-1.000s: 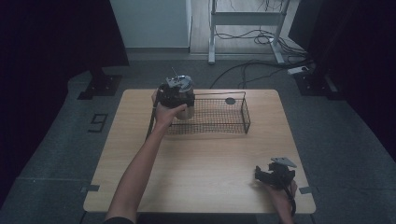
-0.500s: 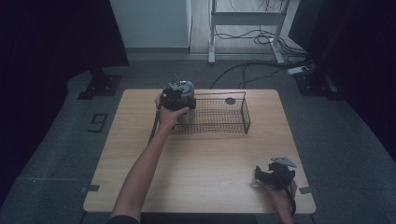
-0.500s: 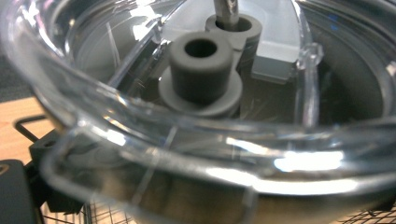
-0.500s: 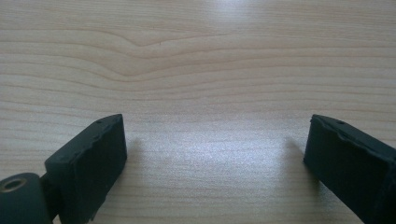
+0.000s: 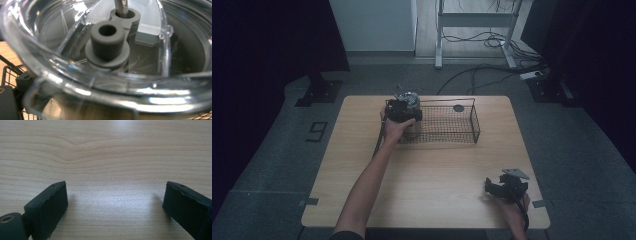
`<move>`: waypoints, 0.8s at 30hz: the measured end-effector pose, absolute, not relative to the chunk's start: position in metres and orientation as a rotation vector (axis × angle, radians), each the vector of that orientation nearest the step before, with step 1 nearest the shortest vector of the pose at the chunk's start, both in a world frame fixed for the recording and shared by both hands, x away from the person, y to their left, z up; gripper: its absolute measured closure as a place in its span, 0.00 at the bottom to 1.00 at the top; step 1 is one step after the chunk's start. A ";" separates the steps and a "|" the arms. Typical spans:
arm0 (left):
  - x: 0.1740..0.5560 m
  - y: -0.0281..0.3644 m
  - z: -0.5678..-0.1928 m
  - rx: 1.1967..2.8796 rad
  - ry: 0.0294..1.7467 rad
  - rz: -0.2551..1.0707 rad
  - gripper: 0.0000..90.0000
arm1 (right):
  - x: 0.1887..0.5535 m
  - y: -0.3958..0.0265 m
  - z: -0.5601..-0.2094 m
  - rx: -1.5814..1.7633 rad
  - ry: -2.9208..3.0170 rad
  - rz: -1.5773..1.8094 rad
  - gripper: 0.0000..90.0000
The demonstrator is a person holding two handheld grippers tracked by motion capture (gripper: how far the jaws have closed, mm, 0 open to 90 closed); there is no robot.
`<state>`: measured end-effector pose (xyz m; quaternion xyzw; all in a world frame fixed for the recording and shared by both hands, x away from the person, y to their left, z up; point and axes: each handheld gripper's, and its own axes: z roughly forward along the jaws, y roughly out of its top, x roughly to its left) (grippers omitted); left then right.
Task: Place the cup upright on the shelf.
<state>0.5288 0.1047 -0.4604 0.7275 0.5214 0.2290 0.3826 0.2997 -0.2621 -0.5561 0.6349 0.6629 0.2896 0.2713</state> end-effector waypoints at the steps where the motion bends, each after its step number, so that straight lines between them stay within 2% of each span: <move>1: 0.529 0.105 -0.461 1.859 1.329 0.587 0.04 | 0.300 -0.262 -0.556 1.710 1.786 0.780 0.06; 24: 0.514 0.104 -0.471 1.858 1.295 0.628 0.04 | 0.299 -0.262 -0.556 1.706 1.790 0.783 0.07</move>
